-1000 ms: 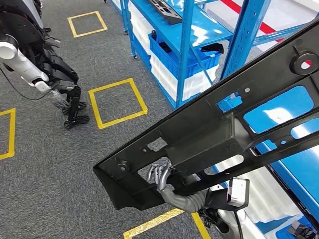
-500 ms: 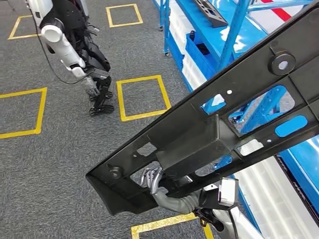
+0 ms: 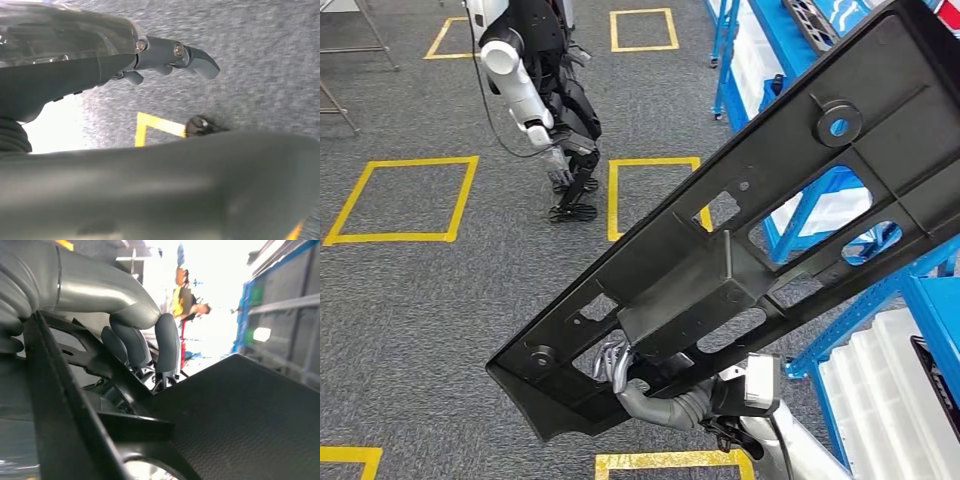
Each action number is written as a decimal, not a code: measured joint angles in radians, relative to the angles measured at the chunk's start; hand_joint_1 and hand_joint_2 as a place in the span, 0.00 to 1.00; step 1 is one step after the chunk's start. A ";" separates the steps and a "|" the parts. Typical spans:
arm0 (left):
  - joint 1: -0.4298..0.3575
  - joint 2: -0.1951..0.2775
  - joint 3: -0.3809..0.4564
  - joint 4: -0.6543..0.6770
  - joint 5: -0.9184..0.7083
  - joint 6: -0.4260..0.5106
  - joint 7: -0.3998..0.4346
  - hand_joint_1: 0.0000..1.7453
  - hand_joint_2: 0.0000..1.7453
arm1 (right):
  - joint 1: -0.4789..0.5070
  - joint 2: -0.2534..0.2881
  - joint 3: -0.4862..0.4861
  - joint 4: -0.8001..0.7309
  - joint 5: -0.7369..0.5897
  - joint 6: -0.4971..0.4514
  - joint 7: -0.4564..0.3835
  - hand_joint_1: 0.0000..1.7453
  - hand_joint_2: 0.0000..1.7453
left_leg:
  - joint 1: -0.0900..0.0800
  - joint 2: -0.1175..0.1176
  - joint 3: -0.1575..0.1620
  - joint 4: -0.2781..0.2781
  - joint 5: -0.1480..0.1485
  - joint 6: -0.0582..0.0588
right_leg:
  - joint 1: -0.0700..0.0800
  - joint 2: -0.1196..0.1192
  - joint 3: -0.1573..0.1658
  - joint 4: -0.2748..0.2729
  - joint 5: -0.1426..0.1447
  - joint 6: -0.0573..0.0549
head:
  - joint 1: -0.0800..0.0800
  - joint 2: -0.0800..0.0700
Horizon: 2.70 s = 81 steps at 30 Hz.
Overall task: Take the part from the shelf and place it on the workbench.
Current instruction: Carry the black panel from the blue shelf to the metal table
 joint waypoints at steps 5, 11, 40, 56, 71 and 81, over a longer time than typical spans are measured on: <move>-0.010 -0.007 -0.005 0.000 -0.003 0.006 0.005 0.00 1.00 | -0.002 -0.003 0.007 0.012 -0.006 0.010 -0.004 1.00 1.00 | 0.007 0.089 -0.132 0.255 -0.097 -0.020 | 0.005 -0.077 0.014 -0.003 -0.013 -0.014 | -0.001 0.000; -0.009 -0.016 -0.006 0.000 -0.006 0.005 0.010 0.00 1.00 | -0.009 -0.007 0.018 0.022 -0.009 0.011 -0.006 1.00 1.00 | -0.014 0.169 -0.010 -0.001 0.029 0.002 | 0.010 -0.142 0.044 -0.005 -0.040 0.003 | -0.001 0.000; -0.006 -0.053 0.026 0.000 0.023 -0.003 0.019 0.00 1.00 | -0.018 0.045 0.074 -0.005 -0.054 0.054 -0.011 1.00 1.00 | -0.004 0.139 -0.028 0.045 0.018 -0.007 | 0.005 -0.127 0.027 0.003 -0.031 -0.001 | -0.002 0.000; -0.005 -0.052 0.036 0.000 0.008 -0.008 0.039 0.00 1.00 | -0.005 0.059 0.077 -0.020 -0.088 0.059 -0.020 1.00 1.00 | -0.005 0.007 0.028 -0.017 0.004 0.023 | -0.004 0.025 -0.036 0.043 0.010 0.026 | 0.000 0.000; 0.005 -0.054 0.039 0.000 0.001 -0.010 0.054 0.00 1.00 | -0.009 0.059 0.066 -0.017 -0.098 0.075 -0.013 1.00 1.00 | -0.006 0.150 -0.015 0.023 0.024 -0.005 | 0.001 -0.134 0.029 0.004 -0.037 -0.002 | -0.004 0.000; 0.003 -0.052 0.059 0.000 0.020 -0.018 0.035 0.00 1.00 | -0.035 0.044 0.060 -0.033 -0.078 0.063 0.023 1.00 1.00 | -0.005 0.082 0.021 -0.028 0.016 0.038 | 0.002 -0.051 -0.096 0.261 -0.156 0.028 | -0.001 0.000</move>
